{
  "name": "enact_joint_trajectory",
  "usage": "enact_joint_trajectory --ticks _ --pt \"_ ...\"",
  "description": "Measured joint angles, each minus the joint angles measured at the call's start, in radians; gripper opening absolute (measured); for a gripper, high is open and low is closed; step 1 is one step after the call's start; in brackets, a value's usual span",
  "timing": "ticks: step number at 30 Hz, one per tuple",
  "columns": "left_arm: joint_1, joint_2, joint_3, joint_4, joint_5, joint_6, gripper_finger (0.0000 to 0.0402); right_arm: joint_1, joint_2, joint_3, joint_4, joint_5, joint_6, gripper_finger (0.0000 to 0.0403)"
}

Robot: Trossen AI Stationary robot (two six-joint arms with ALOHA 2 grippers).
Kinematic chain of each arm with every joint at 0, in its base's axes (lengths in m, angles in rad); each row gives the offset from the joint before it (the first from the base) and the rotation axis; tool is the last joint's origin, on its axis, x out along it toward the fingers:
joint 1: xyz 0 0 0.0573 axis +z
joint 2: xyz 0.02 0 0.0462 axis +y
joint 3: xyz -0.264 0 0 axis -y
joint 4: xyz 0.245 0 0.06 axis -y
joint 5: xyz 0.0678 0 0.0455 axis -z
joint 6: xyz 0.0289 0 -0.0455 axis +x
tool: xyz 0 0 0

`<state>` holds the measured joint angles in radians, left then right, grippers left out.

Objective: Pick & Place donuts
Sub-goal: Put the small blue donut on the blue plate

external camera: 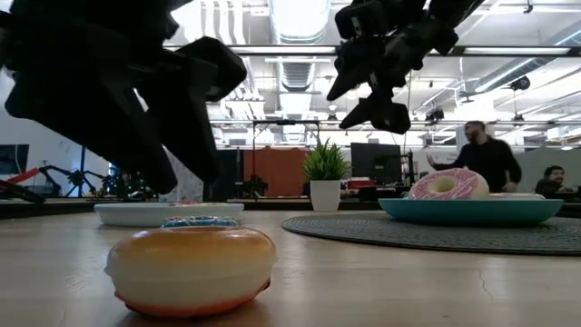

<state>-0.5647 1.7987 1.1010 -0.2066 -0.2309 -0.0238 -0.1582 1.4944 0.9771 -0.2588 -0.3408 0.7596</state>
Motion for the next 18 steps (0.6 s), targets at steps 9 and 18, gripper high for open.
enact_joint_trajectory --ticks 9,18 --pt "0.003 0.053 -0.006 0.005 0.031 -0.019 0.0162 0.002 0.000 0.000 0.000 0.002 -0.008 0.0203" --pt "0.008 0.071 -0.006 -0.026 -0.090 -0.066 0.0136 0.002 0.000 0.000 0.000 0.002 -0.011 0.0203"
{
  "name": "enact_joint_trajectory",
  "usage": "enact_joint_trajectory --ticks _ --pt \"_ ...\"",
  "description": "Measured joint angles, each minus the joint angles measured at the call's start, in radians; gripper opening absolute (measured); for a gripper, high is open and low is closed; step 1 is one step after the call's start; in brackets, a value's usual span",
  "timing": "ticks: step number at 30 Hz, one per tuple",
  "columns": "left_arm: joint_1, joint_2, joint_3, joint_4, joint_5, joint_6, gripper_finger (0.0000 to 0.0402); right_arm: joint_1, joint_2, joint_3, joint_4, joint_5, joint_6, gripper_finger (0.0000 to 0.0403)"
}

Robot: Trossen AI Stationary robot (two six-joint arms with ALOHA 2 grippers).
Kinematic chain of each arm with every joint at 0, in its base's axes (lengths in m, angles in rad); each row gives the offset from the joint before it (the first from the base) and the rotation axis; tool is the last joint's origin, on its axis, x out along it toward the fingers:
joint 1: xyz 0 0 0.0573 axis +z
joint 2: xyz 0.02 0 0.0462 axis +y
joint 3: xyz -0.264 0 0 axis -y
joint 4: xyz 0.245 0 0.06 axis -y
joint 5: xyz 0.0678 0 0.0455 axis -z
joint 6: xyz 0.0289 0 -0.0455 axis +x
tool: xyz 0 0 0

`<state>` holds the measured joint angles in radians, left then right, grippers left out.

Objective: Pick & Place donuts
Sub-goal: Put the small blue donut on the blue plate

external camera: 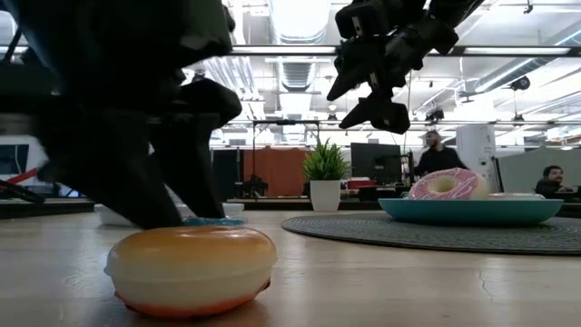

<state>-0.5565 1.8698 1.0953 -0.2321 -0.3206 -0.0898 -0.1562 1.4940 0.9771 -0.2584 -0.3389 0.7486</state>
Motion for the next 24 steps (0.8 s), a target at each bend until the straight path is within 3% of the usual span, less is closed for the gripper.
enact_joint_trajectory --ticks 11,17,24 --pt "0.021 -0.002 0.008 -0.089 -0.063 -0.070 0.0009 0.000 0.000 0.000 0.000 0.001 0.001 0.0203" --pt "0.023 -0.057 0.073 -0.395 -0.096 -0.272 0.0002 -0.001 0.000 0.000 0.001 0.011 -0.004 0.0203" --pt "0.037 -0.322 -0.009 -0.536 -0.149 -0.540 0.0001 -0.001 0.000 0.000 0.012 0.027 -0.040 0.0203"
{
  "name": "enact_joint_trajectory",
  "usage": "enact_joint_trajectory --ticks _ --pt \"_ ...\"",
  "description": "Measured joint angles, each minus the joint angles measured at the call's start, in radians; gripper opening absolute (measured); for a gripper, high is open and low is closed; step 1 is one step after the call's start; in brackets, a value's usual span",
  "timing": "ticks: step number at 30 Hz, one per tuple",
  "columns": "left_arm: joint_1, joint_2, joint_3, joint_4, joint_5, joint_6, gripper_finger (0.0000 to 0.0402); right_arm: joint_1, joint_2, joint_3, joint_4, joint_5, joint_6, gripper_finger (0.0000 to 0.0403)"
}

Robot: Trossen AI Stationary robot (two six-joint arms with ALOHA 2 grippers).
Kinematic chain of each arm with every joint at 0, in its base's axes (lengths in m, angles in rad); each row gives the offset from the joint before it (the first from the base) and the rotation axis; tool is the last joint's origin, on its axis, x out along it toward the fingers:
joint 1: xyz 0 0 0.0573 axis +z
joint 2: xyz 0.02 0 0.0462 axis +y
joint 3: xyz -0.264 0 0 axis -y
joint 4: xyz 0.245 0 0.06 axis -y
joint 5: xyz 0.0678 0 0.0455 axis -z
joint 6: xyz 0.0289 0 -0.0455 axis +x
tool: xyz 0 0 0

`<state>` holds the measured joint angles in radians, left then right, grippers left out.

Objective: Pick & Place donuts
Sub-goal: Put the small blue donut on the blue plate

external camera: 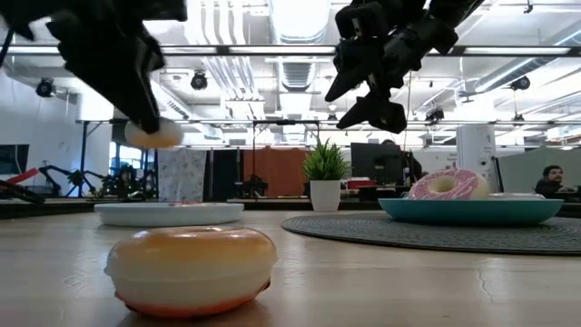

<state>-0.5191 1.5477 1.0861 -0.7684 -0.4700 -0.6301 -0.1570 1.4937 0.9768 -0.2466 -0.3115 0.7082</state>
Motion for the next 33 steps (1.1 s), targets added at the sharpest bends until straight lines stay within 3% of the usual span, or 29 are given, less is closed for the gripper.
enact_joint_trajectory --ticks 4,7,15,26,33 --pt "0.063 -0.170 -0.137 -0.007 -0.022 -0.161 0.0001 0.000 0.000 0.000 0.003 0.000 -0.012 0.0203" --pt "0.122 -0.259 -0.242 0.028 -0.019 -0.188 0.0001 0.000 0.000 0.000 0.013 0.000 -0.014 0.0203" --pt "0.326 -0.317 -0.446 0.166 0.075 -0.156 0.0001 0.002 0.000 0.000 0.018 -0.002 -0.014 0.0203" --pt "0.452 -0.242 -0.471 0.210 0.039 -0.054 0.0008 0.002 0.000 0.000 0.018 -0.003 -0.014 0.0203" --pt "0.453 -0.236 -0.466 0.241 0.115 -0.066 0.0082 0.002 0.000 0.000 0.018 -0.003 -0.013 0.0203"
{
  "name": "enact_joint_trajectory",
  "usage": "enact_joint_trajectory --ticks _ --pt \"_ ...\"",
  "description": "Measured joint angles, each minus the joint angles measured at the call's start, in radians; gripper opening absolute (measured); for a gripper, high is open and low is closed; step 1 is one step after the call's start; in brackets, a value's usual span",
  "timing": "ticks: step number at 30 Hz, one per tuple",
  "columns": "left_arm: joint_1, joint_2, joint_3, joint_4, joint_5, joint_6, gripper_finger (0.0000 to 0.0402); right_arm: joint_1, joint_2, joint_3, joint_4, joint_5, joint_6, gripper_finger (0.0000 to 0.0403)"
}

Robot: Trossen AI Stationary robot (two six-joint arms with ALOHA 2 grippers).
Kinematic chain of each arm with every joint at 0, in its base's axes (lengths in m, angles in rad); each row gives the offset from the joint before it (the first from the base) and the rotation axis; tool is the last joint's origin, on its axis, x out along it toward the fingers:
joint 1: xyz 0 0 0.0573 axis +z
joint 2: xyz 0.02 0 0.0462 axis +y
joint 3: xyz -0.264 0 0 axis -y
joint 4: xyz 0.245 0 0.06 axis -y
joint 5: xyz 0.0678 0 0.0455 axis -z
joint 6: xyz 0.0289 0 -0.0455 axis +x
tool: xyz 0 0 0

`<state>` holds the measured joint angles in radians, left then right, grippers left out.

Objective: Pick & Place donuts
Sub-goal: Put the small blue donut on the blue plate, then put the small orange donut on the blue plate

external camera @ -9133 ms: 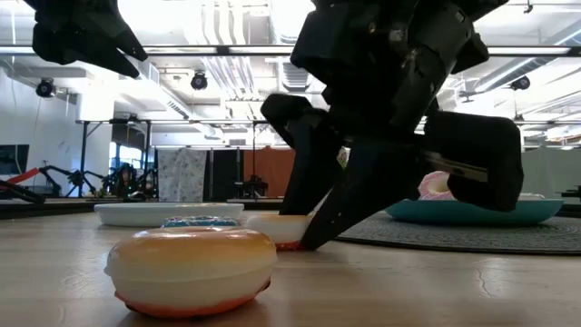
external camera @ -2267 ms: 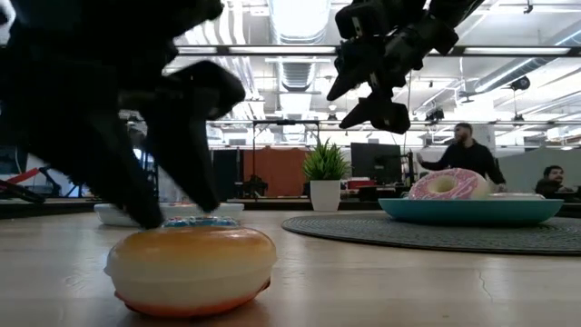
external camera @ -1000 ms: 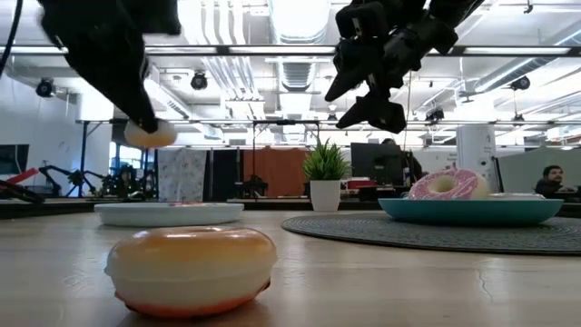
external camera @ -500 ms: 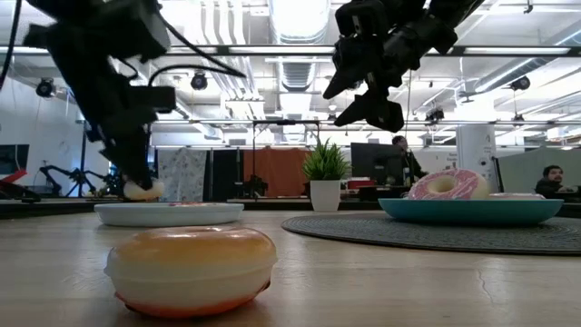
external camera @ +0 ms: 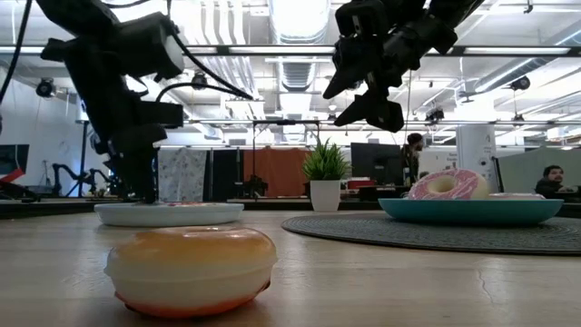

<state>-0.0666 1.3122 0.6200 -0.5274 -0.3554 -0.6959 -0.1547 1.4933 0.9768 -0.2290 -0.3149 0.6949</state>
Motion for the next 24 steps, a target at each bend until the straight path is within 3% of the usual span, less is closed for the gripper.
enact_joint_trajectory --ticks 5,11,17,24 --pt "0.000 -0.025 0.040 -0.040 0.004 -0.005 0.0125 0.000 0.000 0.000 0.000 0.000 0.000 0.0203" --pt "-0.038 -0.046 0.168 -0.093 0.006 0.054 0.0134 0.000 0.000 0.000 0.000 -0.001 0.000 0.0203" --pt "-0.178 -0.022 0.290 0.127 0.139 0.166 0.0133 0.000 -0.002 0.000 -0.001 -0.004 0.000 0.0203" --pt "-0.332 0.136 0.314 0.309 0.169 0.044 0.0133 -0.001 -0.002 0.000 0.000 0.000 -0.006 0.0203"
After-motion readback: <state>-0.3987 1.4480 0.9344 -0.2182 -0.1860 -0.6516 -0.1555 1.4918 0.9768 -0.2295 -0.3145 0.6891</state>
